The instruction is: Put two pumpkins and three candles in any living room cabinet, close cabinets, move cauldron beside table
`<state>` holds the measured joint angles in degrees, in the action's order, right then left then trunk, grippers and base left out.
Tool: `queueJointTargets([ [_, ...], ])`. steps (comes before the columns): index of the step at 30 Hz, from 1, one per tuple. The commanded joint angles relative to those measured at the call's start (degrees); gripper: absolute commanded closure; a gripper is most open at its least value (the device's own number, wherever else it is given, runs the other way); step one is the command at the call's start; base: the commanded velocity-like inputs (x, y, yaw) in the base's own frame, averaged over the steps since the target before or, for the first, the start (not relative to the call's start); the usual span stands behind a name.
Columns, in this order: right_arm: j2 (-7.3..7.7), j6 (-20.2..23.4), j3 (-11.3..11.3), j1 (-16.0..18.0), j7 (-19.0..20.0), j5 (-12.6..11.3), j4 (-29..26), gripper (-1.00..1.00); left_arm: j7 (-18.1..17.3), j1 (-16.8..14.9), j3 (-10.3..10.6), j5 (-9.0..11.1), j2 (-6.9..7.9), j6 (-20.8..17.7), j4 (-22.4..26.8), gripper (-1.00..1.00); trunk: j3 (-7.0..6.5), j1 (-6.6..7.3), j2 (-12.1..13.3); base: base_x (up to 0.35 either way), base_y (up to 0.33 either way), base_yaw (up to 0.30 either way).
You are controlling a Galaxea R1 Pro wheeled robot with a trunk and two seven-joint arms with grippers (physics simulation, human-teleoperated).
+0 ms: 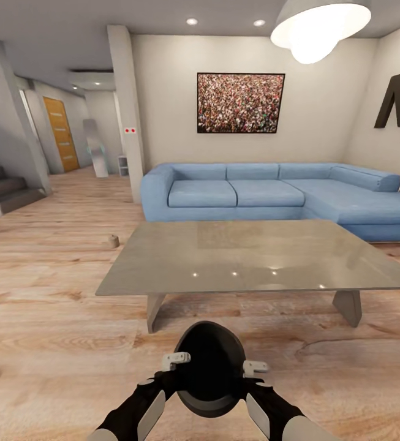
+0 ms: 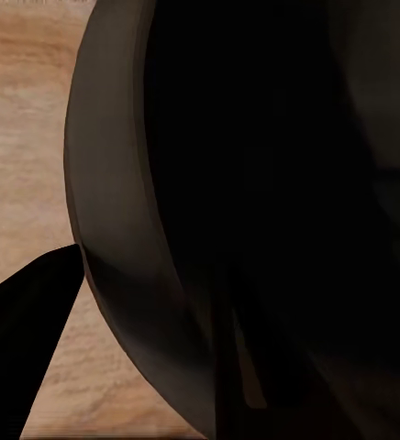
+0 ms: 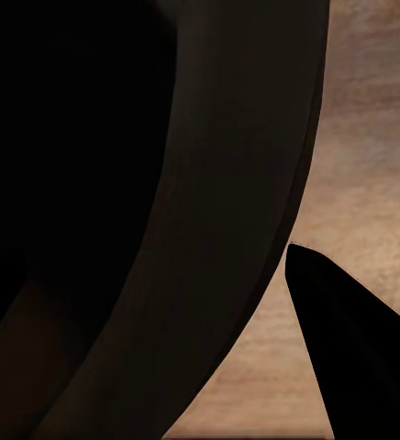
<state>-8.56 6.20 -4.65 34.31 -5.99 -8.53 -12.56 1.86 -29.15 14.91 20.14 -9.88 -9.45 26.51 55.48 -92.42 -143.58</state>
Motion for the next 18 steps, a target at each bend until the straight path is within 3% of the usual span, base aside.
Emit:
queueJointTargets([
  [1, 0.21, 0.3, -0.1, 0.1, 2.0, -1.1, -2.4, 1.00, 0.1, 0.0, 0.7, 1.3, 0.91, -0.2, 0.2, 1.00, 0.05, 0.02, 0.0, 0.000, 0.000, 0.000],
  [5, 0.21, 0.3, -0.1, 0.1, 2.0, -1.1, -2.4, 1.00, 0.1, 0.0, 0.7, 1.3, 0.91, -0.2, 0.2, 1.00, 0.05, 0.02, 0.0, 0.000, 0.000, 0.000],
  [18, 0.21, 0.3, -0.1, 0.1, 2.0, -1.1, -2.4, 1.00, 0.1, 0.0, 0.7, 1.3, 0.91, -0.2, 0.2, 1.00, 2.93, -0.31, -0.2, 0.000, 0.000, 0.000],
])
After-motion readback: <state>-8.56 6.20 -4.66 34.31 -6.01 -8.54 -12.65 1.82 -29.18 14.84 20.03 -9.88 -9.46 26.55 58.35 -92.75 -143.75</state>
